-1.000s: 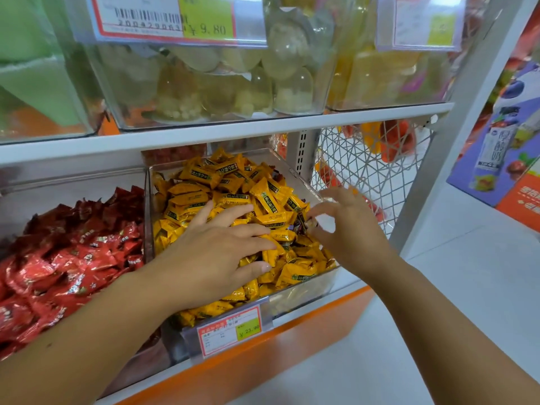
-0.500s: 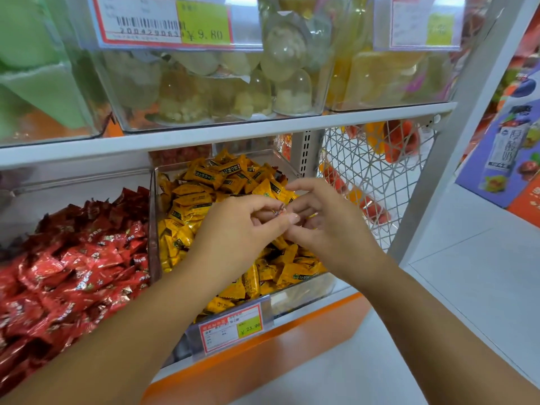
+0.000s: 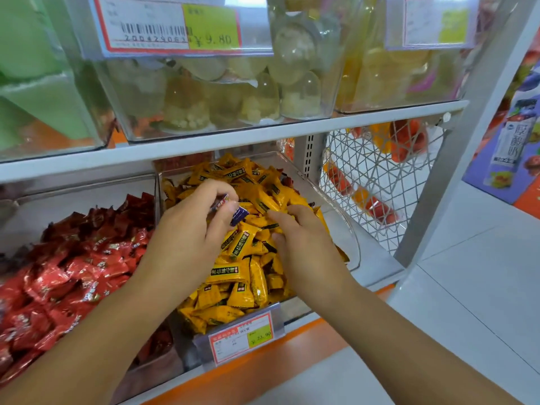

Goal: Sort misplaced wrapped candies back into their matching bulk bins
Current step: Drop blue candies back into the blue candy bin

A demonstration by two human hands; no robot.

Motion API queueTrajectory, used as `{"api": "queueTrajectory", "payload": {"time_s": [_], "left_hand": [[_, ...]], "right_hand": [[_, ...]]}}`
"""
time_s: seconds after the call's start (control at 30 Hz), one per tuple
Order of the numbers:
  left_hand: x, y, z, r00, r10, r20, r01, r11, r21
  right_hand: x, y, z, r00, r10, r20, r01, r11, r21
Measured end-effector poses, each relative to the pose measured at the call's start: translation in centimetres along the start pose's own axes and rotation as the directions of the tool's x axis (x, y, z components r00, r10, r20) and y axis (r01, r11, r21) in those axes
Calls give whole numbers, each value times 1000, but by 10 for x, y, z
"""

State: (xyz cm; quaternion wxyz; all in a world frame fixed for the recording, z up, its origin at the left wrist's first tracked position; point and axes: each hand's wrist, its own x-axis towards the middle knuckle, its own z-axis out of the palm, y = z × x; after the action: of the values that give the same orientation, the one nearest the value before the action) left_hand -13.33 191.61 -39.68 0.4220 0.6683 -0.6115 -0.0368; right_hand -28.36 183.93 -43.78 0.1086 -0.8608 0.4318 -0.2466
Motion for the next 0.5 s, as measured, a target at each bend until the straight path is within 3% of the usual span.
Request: {"api": "queueTrajectory", "payload": {"time_s": [0.1, 0.2, 0.3, 0.4, 0.5], "left_hand": [[0, -4, -3, 997, -39, -63, 35, 997, -68], [6, -12, -4, 993, -87, -85, 73, 985, -159], [8, -21, -6, 989, -122, -83, 102, 972, -210], [5, -23, -7, 988, -152, -38, 138, 960, -243], [1, -22, -5, 988, -152, -18, 146, 969, -199]], "right_hand": [[1, -16, 15, 996, -73, -56, 80, 988, 133], [-2, -34, 32, 975, -196, -106, 206, 974, 93], [4, -33, 20, 946, -324, -24, 325, 938, 125], [10, -12, -19, 970, -222, 99, 187, 941, 282], [13, 22, -53, 993, -8, 115, -6, 993, 116]]}}
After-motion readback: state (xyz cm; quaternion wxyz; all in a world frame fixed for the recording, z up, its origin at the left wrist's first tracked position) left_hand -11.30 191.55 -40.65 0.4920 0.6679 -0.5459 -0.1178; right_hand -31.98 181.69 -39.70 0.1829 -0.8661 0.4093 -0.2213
